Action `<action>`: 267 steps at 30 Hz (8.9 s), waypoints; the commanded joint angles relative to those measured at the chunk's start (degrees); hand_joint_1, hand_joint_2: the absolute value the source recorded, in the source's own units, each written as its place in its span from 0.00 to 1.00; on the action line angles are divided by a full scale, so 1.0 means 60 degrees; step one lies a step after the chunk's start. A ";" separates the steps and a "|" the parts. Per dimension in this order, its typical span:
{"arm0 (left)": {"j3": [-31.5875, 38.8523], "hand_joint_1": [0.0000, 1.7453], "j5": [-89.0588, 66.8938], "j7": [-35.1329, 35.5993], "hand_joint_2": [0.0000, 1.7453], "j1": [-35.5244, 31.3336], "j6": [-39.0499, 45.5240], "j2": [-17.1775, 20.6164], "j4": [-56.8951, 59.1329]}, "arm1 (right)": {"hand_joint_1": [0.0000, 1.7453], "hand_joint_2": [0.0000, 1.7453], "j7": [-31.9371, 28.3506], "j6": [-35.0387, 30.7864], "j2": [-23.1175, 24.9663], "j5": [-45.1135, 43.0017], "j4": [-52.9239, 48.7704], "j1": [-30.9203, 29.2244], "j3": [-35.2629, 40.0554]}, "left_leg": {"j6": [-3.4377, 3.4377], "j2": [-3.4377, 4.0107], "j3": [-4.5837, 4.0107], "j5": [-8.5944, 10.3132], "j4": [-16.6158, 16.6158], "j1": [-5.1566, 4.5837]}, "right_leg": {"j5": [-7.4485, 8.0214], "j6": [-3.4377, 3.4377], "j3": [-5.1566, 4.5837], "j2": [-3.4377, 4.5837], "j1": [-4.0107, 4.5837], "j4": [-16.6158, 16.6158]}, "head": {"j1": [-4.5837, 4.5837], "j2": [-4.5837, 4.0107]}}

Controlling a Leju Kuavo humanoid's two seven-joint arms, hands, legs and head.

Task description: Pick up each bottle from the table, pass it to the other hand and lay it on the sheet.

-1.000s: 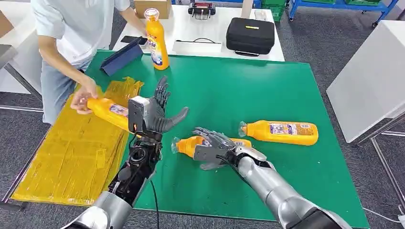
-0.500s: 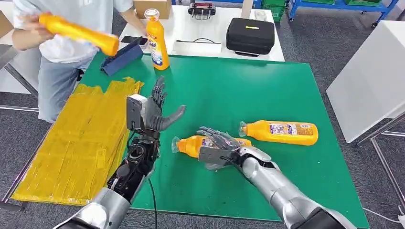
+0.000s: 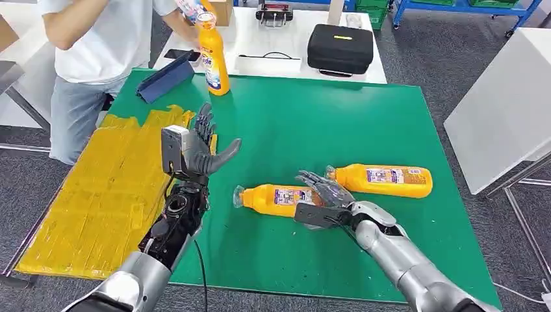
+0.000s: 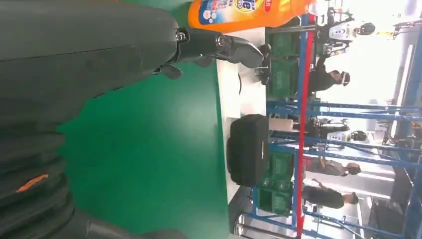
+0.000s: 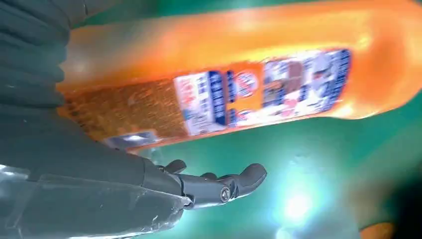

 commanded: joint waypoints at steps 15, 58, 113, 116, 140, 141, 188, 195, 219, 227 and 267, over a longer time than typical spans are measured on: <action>0.0152 0.00 -0.0003 0.0038 1.00 -0.0352 -0.0103 0.0013 0.0456 | 0.00 1.00 0.0813 0.0336 -0.0831 0.0557 -0.0409 0.0201 0.0489 | -0.0048 0.0024 0.0045 -0.0031 0.0007 0.0021 | -0.0020 -0.0040 0.0054 0.0012 0.0023 -0.0011 | 0.0000 0.0000; 0.0717 0.00 -0.0019 0.0053 1.00 0.0203 0.0314 -0.0137 -0.0128 | 1.00 1.00 -0.0044 -0.2816 0.0158 0.0184 -0.1431 0.1195 -0.1014 | -0.0035 0.0035 0.0025 -0.0029 0.0007 0.0018 | -0.0014 -0.0027 0.0031 0.0031 0.0020 -0.0004 | 0.0000 0.0000; 0.0950 0.00 0.1840 0.1168 1.00 -0.0959 -0.0492 -0.0054 0.1119 | 1.00 1.00 -0.1629 -0.5110 0.2007 0.0031 -0.2961 0.2039 -0.3160 | -0.0017 0.0029 -0.0030 -0.0011 0.0004 0.0013 | 0.0000 -0.0013 -0.0028 0.0023 0.0013 0.0000 | 0.0000 0.0000; 0.1093 0.00 0.1283 0.0870 1.00 -0.1401 0.0386 0.0150 0.1957 | 1.00 1.00 -0.1651 -0.5253 0.1929 0.0055 -0.3482 0.2357 -0.3065 | -0.0047 0.0051 0.0013 -0.0038 0.0016 0.0028 | -0.0018 -0.0037 0.0018 0.0040 0.0029 0.0001 | 0.0000 0.0000; 0.1562 0.00 0.1097 0.0604 1.00 -0.1325 0.0125 0.0150 0.1979 | 1.00 1.00 -0.1244 -0.7015 0.1962 0.0257 -0.6735 0.4923 -0.4595 | -0.0025 0.0003 -0.0016 -0.0018 -0.0004 0.0014 | -0.0015 -0.0021 -0.0008 -0.0004 0.0013 -0.0012 | 0.0004 0.0000; 0.1562 0.00 0.1097 0.0604 1.00 -0.1325 0.0125 0.0150 0.1979 | 1.00 1.00 -0.1244 -0.7015 0.1962 0.0257 -0.6735 0.4923 -0.4595 | -0.0034 0.0009 -0.0001 -0.0031 0.0003 0.0020 | -0.0024 -0.0028 0.0012 0.0000 0.0020 -0.0013 | 0.0004 0.0000; -0.1031 0.00 0.2648 0.2936 1.00 0.0115 -0.4885 -0.0224 -0.0385 | 1.00 1.00 -0.1244 -0.6704 0.2156 -0.0005 -0.3460 0.4074 -0.5623 | -0.0022 0.0013 -0.0024 -0.0016 -0.0006 0.0010 | -0.0010 -0.0019 -0.0015 0.0007 0.0011 -0.0013 | 0.0000 0.0000; -0.1489 0.00 0.1452 0.2412 1.00 -0.0514 -0.3680 -0.0468 0.0562 | 1.00 1.00 -0.1443 -0.6393 0.2447 0.0148 -0.2589 0.3067 -0.4441 | -0.0034 0.0045 -0.0023 -0.0023 0.0008 0.0018 | -0.0006 -0.0028 -0.0020 0.0038 0.0020 -0.0002 | 0.0000 0.0000; -0.1603 0.00 0.1414 0.2390 1.00 -0.0539 -0.3987 -0.0658 0.0631 | 1.00 1.00 -0.1118 -0.5986 0.2644 0.0608 -0.3167 0.2990 -0.3171 | -0.0022 0.0014 -0.0042 -0.0007 0.0000 0.0011 | -0.0005 -0.0016 -0.0035 0.0009 0.0011 -0.0004 | 0.0000 0.0000; -0.1682 0.00 0.1586 0.2550 1.00 -0.0711 -0.4103 -0.0773 0.0791 | 1.00 1.00 -0.1048 -0.6077 0.2570 0.0586 -0.3222 0.3042 -0.3100 | -0.0034 0.0004 -0.0021 -0.0020 0.0008 0.0021 | -0.0019 -0.0024 -0.0007 -0.0005 0.0020 -0.0007 | 0.0000 0.0000; -0.1183 1.00 0.3489 0.2694 1.00 -0.1102 -0.3289 -0.0631 0.1557 | 1.00 1.00 -0.1097 -0.6092 0.2566 0.0767 -0.2807 0.2907 -0.2535 | -0.0056 0.0050 0.0020 -0.0040 0.0003 0.0027 | -0.0024 -0.0043 0.0029 0.0038 0.0029 -0.0016 | 0.0000 0.0000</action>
